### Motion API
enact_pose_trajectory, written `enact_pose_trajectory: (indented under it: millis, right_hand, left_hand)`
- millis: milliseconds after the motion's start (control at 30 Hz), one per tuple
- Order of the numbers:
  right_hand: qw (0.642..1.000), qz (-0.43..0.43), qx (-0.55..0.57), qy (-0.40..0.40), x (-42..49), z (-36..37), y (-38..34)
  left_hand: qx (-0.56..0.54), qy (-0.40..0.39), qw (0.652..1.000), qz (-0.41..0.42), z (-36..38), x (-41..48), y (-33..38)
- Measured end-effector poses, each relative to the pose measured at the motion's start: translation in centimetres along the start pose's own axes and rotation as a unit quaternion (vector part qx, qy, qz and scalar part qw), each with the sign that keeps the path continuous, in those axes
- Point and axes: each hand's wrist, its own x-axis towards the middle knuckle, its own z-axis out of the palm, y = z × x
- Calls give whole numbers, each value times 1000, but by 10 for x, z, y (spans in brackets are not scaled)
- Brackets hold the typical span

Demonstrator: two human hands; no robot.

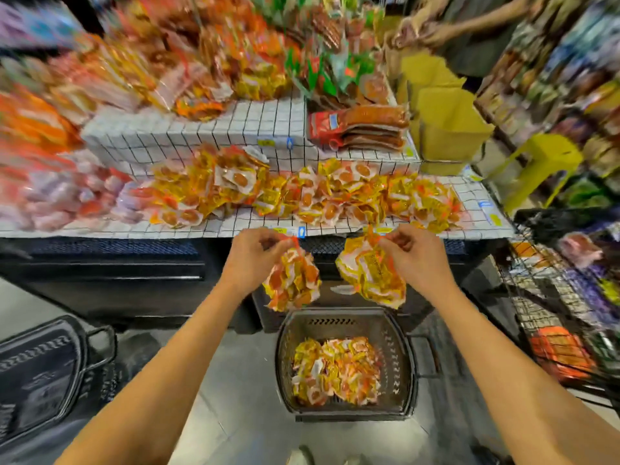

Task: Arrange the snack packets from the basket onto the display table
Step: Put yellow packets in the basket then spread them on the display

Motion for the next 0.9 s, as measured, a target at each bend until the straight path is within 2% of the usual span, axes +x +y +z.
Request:
enact_pose_trajectory:
  millis: [200, 467, 633, 900]
  right_hand:
    - [998, -56, -2, 24, 30, -24, -51]
    - [993, -119, 14, 5, 82, -22, -94]
    - [986, -163, 28, -4, 116, -10, -109]
    - [985, -170, 36, -23, 171, 32, -125]
  left_hand:
    - [-15, 39, 998, 51, -44, 26, 35]
    - [-9, 112, 992, 49, -85, 56, 67]
    - [-50, 157, 986, 16, -109, 76, 70]
    - [-16, 187, 982, 15, -156, 127, 41]
